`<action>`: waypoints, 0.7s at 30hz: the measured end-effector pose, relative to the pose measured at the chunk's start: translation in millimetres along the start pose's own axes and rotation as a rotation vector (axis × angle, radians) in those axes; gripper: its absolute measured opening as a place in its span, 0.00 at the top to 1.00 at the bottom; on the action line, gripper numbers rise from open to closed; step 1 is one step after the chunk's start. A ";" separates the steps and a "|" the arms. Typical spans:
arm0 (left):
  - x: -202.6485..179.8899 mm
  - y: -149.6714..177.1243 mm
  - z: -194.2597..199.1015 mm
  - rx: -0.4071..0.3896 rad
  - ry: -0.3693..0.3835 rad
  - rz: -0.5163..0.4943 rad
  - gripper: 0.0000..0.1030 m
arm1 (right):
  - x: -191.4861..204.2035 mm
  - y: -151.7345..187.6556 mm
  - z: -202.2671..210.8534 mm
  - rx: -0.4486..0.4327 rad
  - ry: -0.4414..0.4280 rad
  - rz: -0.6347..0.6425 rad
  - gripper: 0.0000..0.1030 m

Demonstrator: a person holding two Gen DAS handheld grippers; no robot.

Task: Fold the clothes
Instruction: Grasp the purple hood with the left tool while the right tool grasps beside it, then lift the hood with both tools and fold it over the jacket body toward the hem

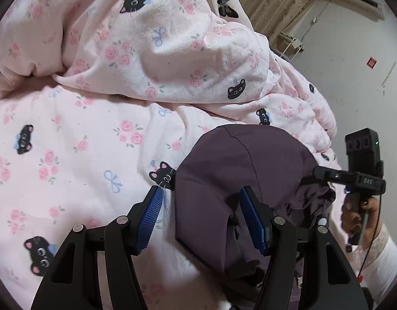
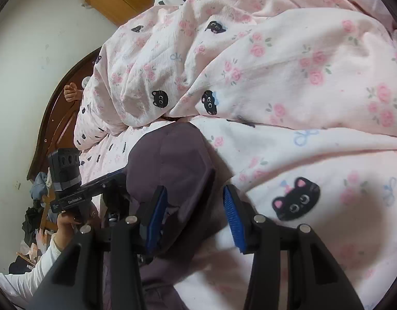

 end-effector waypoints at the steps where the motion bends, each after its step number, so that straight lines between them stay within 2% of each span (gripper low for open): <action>1: 1.0 -0.5 -1.8 0.002 0.004 0.006 0.45 | 0.6 -0.7 -1.9 -0.001 -0.001 -0.002 0.56; 3: 2.4 -1.5 -5.5 0.007 0.010 0.016 0.50 | 1.4 -2.6 -5.2 -0.003 0.004 -0.006 0.62; 5: 1.8 -2.1 -7.4 0.010 0.013 0.014 0.70 | 2.0 -5.0 -8.7 -0.003 0.007 -0.012 0.78; 6: 0.7 -2.3 -6.9 0.008 0.013 0.009 0.74 | 2.7 -5.8 -8.5 -0.006 0.011 -0.012 0.82; 7: -1.7 -2.8 -5.0 0.001 0.010 -0.004 0.81 | 3.4 -6.6 -8.1 -0.009 0.016 -0.012 0.88; 8: -4.5 -3.8 -2.1 -0.008 0.007 -0.018 0.88 | 4.1 -7.4 -7.7 -0.013 0.020 -0.012 0.91; 13: -18.9 -7.6 14.7 -0.054 0.023 -0.064 0.94 | 14.7 -9.2 4.5 -0.047 0.040 0.030 0.95; 21: -39.6 -9.7 48.9 -0.114 0.059 -0.098 0.96 | 43.0 -7.7 36.5 -0.123 0.041 0.102 0.96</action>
Point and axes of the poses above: each gripper's, at about its wrist camera, not at the fingertips, and z roughly against the way its jaws point, x to its left, y to its underside, the point moved 4 cm from there along -z, roughly the way its jaws point, and after that the axes turned 8 degrees about y, right-handed, at the moved point
